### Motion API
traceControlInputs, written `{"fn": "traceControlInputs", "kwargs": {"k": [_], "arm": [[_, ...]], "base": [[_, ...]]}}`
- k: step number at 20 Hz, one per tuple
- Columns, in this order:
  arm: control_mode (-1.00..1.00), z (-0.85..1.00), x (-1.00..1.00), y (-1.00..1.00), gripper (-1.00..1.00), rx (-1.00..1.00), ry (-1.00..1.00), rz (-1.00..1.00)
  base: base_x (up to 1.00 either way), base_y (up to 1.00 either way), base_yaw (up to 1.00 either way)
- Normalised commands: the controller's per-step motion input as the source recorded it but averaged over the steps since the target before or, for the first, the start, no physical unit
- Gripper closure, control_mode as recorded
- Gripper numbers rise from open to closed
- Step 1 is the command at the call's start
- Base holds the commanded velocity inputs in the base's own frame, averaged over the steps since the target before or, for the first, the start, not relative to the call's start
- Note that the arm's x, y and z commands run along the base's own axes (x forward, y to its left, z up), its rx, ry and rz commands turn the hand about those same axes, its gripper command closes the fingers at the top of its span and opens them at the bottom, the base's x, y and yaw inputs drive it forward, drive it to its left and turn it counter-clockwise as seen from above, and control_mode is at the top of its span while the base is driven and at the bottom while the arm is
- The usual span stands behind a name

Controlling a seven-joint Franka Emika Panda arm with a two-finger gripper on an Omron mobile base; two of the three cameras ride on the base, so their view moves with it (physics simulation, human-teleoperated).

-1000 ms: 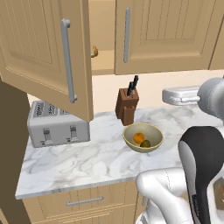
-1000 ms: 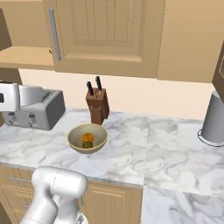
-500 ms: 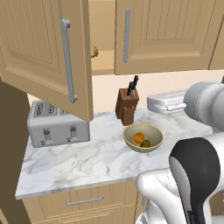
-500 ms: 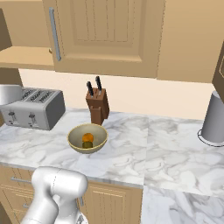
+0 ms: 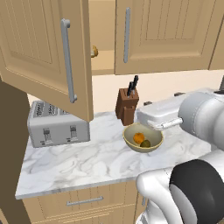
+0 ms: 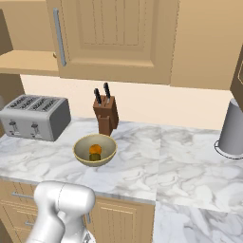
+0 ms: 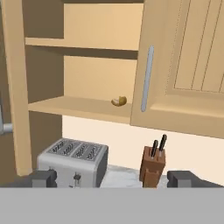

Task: Open the cabinet. Pick the orange and kiwi from the cabinet and place them into the bowl. Then close the cabinet.

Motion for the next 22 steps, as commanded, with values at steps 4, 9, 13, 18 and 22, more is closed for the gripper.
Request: {"fn": "traceControlInputs", "kwargs": {"k": [4,9,13,18,22], "arm": [[-1.00,0.00,-0.23,0.32,-1.00,0.00,-0.09,0.12],[-1.00,0.00,-0.21,0.32,-1.00,-0.01,-0.12,0.12],[-1.00,0.00,-0.16,0.26,-1.00,0.00,-0.12,0.07],[-1.00,0.00,-0.06,0.16,-1.00,0.00,-0.07,0.01],[-1.00,-0.05,0.00,0.21,-1.00,0.00,-0.05,0.00]], "base": [[0.00,0.00,0.00],[0.00,0.00,0.00],[0.00,0.00,0.00],[0.00,0.00,0.00],[0.00,0.00,0.00]]}}
